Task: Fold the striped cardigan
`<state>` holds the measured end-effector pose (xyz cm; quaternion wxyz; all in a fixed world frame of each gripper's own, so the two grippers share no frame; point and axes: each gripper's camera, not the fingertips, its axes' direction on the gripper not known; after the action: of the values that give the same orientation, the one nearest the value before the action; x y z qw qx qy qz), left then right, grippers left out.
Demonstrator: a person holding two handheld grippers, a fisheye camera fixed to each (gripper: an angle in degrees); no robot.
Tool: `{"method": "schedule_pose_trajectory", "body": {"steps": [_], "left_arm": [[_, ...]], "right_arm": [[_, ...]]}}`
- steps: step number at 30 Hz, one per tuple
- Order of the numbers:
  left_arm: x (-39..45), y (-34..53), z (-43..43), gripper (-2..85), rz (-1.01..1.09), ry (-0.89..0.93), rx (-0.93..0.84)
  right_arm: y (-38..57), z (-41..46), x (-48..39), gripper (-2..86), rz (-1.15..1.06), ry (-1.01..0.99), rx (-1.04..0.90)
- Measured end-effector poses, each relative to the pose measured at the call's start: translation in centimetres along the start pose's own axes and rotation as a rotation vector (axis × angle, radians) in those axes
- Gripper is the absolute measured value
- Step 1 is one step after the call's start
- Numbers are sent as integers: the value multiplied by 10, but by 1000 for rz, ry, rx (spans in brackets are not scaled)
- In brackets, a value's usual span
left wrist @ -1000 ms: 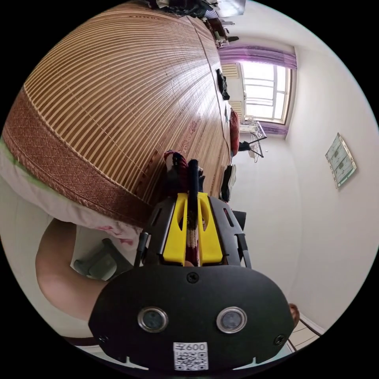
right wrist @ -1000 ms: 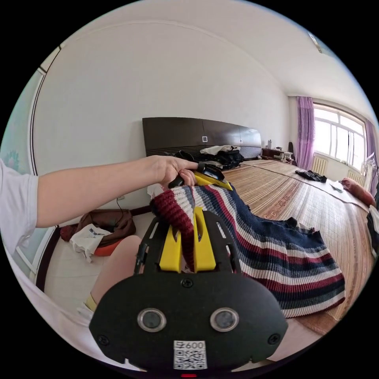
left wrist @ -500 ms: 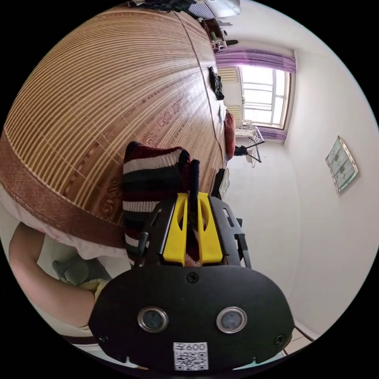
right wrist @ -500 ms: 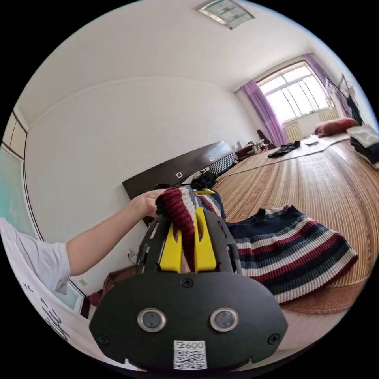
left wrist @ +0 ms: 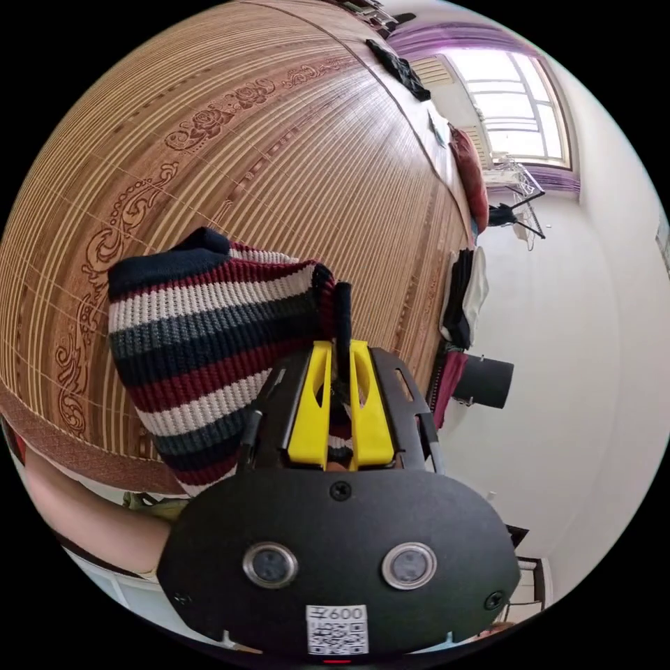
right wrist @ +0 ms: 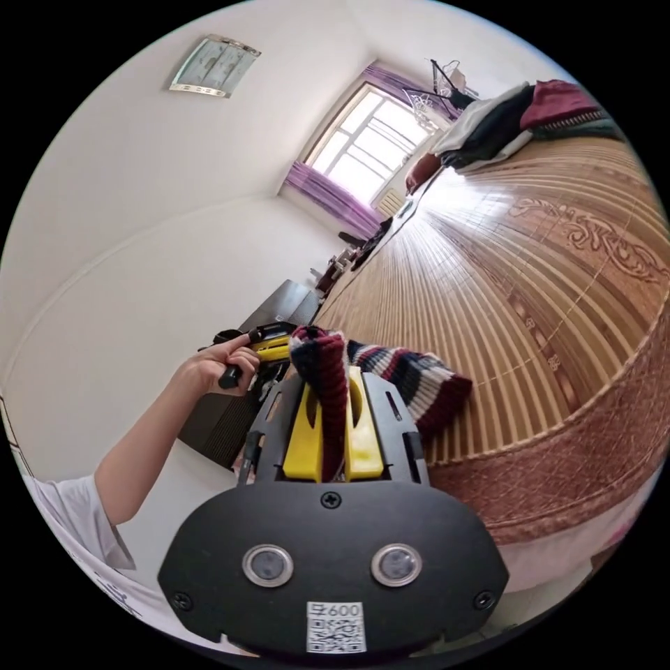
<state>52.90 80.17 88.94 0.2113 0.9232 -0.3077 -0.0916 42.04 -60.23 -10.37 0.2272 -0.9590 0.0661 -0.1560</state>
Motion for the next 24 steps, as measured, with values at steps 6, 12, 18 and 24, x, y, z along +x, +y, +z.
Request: {"method": "schedule_pose_trajectory", "body": {"steps": [6, 12, 18, 24], "left_arm": [[12, 0, 31, 57, -86, -70, -14], [17, 27, -29, 81, 64, 147, 217], [49, 54, -46, 49, 520, -204, 42], [31, 136, -31, 12, 647, -412, 67]], "right_arm": [[-22, 19, 30, 5, 50, 16, -157], [-18, -19, 32, 44, 15, 94, -24], [14, -15, -21, 75, -153, 257, -51], [-24, 78, -53, -2, -378, 456, -368]]}}
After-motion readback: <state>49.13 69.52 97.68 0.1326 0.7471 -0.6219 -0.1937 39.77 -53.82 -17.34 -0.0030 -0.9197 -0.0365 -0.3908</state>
